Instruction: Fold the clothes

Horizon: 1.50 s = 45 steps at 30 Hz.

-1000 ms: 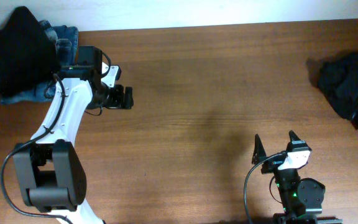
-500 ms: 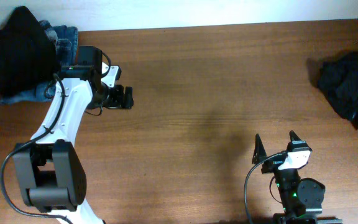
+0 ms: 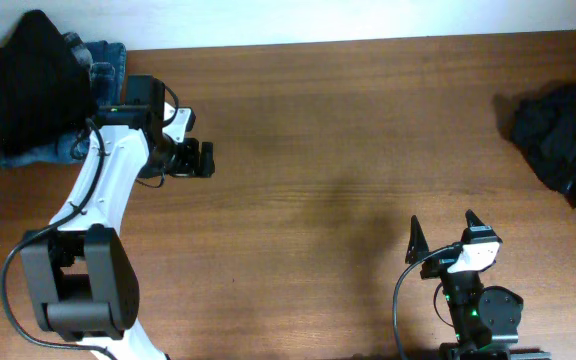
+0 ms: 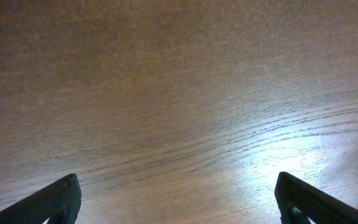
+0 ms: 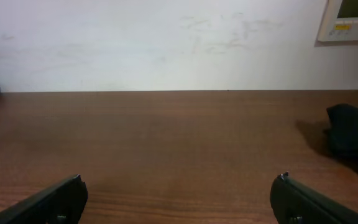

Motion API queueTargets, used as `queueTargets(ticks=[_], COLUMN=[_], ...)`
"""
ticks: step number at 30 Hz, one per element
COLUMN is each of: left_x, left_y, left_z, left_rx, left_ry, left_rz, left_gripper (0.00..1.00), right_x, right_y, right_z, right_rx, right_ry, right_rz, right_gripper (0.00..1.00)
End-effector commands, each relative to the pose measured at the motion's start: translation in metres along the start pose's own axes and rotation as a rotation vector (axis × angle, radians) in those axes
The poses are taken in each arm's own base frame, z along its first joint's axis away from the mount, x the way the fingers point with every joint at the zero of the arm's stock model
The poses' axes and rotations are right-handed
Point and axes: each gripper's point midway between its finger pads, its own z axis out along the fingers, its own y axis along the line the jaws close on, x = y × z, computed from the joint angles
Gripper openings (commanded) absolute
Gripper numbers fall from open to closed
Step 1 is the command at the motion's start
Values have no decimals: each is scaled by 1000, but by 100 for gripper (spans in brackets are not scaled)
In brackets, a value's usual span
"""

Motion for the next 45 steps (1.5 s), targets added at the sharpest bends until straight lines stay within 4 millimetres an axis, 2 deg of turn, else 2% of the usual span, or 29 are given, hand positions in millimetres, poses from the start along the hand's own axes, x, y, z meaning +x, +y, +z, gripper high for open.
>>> queueTargets(ticks=[1, 3, 6, 8, 10, 12, 16, 20, 22, 25, 31, 36, 41, 45], left_x=[-1, -13, -30, -35, -31, -14, 21, 40, 57, 76, 98, 112, 120, 126], left_y=[-9, -15, -32, -44, -47, -45, -38, -37, -37, -35, -33, -34, -30, -23], left_z=[6, 0, -21, -39, -51, -60, -65, -74, -81, -86, -109, -119, -124, -116], left_rx=[38, 37, 41, 33, -7, -64, -94, -98, -100, -111, -131, -130, -141, -155], left_ry=[-8, -69, -216, -311, -377, -424, -529, -745, -868, -954, -1122, -1214, -1310, -1328], left_rz=[6, 29, 97, 163, 189, 201, 211, 233, 247, 248, 248, 253, 247, 237], left_gripper=[99, 99, 99, 99, 99, 99, 99, 99, 99, 99, 99, 99, 99, 99], right_x=[2, 2, 2, 2, 2, 2, 2, 2, 2, 2, 2, 2, 2, 2], right_y=[-1, -1, -1, -1, -1, -1, -1, -1, -1, -1, -1, -1, -1, -1], right_z=[0, 0, 0, 0, 0, 0, 0, 0, 0, 0, 0, 0, 0, 0], right_rx=[10, 10, 10, 10, 10, 10, 10, 10, 10, 10, 10, 10, 10, 10], right_ry=[4, 4, 4, 4, 4, 4, 4, 4, 4, 4, 4, 4, 4, 4], right_rz=[5, 5, 5, 5, 5, 5, 5, 5, 5, 5, 5, 5, 5, 5], right_gripper=[99, 99, 99, 99, 99, 99, 99, 99, 99, 99, 99, 99, 99, 99])
